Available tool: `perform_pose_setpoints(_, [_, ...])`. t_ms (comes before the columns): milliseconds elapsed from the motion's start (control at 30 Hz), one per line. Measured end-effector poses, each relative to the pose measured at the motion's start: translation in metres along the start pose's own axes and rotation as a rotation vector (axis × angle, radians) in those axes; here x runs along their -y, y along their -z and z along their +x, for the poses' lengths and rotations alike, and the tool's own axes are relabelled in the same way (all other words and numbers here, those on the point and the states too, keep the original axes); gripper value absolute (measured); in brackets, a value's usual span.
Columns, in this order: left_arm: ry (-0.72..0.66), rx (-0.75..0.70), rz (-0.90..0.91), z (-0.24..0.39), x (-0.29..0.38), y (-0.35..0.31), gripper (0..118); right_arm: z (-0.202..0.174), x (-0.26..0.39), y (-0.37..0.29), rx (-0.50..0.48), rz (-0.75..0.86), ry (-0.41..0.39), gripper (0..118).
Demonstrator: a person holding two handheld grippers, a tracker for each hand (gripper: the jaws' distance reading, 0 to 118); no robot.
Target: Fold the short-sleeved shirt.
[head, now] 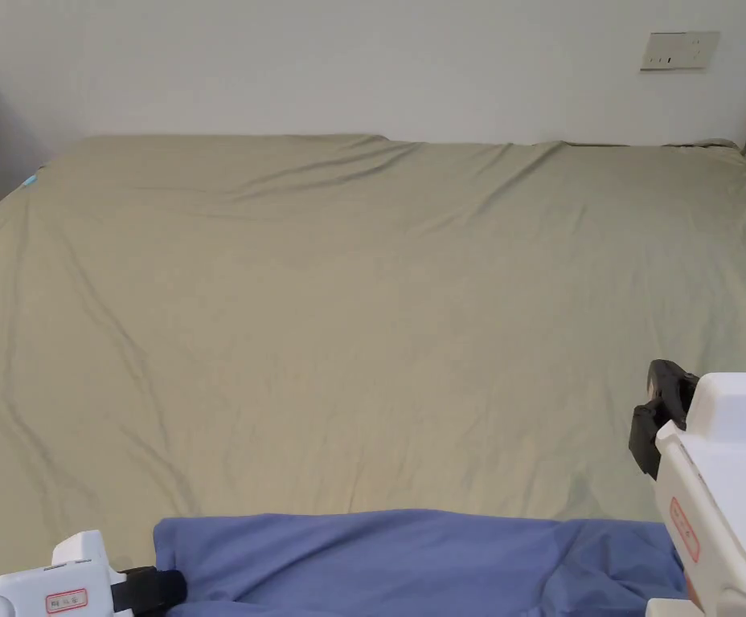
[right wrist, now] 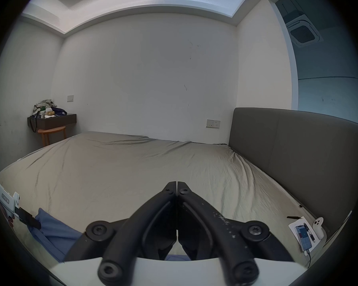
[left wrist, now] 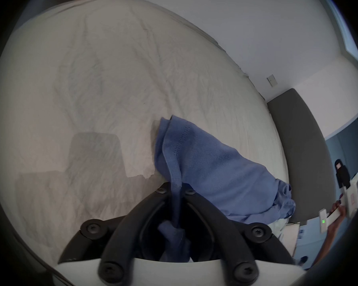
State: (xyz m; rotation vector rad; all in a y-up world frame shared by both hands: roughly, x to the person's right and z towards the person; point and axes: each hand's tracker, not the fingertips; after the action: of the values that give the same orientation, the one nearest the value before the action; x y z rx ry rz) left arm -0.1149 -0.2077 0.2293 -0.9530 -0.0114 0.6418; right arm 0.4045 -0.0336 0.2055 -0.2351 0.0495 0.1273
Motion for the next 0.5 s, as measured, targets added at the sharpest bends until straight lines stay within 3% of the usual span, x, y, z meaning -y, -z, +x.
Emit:
perform_pose_setpoints(300, [0.089,0.011,0.106,0.015,-0.014,-0.057,5,0.008,-0.006,-0.007,-0.002,0.02,0.011,1])
perform_pose_setpoints(500, [0.115,-0.114,0.164,0.0,-0.023,-0.092,5,0.013,-0.007,-0.011,-0.009,0.037,0.03,1])
